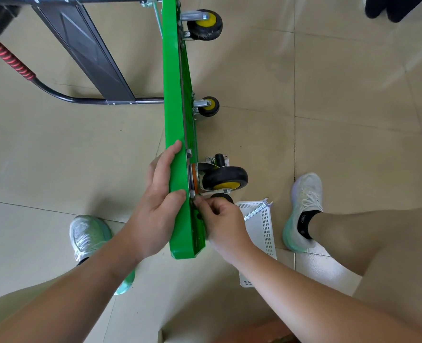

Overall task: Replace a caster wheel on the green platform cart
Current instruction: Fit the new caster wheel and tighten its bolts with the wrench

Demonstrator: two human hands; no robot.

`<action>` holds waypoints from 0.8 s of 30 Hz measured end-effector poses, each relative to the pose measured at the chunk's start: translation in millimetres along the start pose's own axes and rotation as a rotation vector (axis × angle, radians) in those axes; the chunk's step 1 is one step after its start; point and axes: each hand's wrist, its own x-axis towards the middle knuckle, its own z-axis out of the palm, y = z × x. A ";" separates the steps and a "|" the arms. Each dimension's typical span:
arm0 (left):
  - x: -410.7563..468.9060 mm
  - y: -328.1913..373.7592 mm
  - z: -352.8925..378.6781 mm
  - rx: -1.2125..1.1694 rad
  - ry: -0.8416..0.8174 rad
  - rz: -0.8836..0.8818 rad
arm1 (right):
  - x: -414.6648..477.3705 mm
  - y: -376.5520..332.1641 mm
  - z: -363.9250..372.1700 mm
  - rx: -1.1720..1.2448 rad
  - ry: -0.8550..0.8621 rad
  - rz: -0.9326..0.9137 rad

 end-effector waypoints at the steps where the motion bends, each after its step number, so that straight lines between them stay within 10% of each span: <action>1: -0.1 0.5 0.1 0.000 -0.001 0.000 | -0.8 0.3 0.1 0.028 -0.004 0.007; 24: 0.0 1.6 0.1 0.015 -0.008 0.001 | 2.0 3.6 2.3 0.073 0.023 0.010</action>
